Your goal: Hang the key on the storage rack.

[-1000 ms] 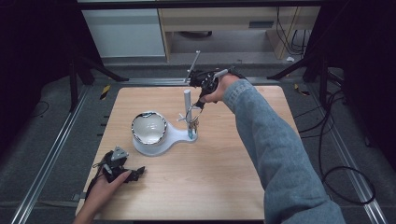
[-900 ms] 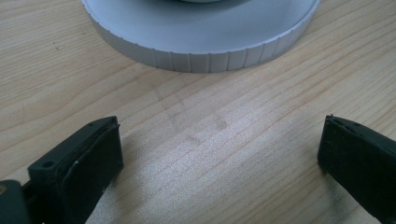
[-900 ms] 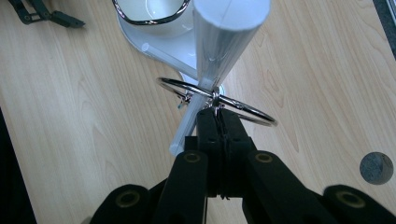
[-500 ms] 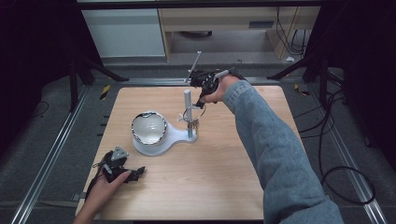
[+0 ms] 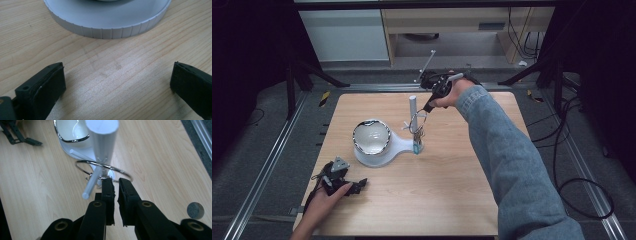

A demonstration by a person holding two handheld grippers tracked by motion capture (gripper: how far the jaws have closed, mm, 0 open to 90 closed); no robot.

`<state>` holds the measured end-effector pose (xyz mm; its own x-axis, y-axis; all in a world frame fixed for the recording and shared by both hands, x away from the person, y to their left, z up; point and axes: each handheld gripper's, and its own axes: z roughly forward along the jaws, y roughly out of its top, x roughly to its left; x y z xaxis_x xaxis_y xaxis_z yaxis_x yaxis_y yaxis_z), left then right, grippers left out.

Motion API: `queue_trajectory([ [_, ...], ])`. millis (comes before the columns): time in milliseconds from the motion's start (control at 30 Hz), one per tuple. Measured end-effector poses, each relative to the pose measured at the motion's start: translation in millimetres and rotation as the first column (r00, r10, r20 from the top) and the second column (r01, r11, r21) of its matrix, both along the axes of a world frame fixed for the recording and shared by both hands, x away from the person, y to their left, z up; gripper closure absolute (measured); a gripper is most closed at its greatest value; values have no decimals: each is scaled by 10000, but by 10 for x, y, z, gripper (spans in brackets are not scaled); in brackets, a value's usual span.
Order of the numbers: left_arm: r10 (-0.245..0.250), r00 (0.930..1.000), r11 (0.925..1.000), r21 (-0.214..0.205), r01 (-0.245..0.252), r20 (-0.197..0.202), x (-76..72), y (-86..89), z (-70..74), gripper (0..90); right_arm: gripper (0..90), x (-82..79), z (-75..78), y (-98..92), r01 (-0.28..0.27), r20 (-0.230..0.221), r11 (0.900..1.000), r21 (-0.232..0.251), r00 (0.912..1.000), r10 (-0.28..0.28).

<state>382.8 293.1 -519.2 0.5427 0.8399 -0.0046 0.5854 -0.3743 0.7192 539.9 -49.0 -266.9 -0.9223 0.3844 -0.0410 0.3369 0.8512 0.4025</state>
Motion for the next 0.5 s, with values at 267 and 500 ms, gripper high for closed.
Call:
queue_trajectory([
  [267,2,10000,10000,-3,-2,2,0,0,0,0,628,-12,8,-174,796,656,9948,636,9943,-837],
  [500,3,10000,10000,-2,-3,-1,0,0,0,0,437,-32,20,-324,1274,1186,9860,1077,9830,-1400],
])
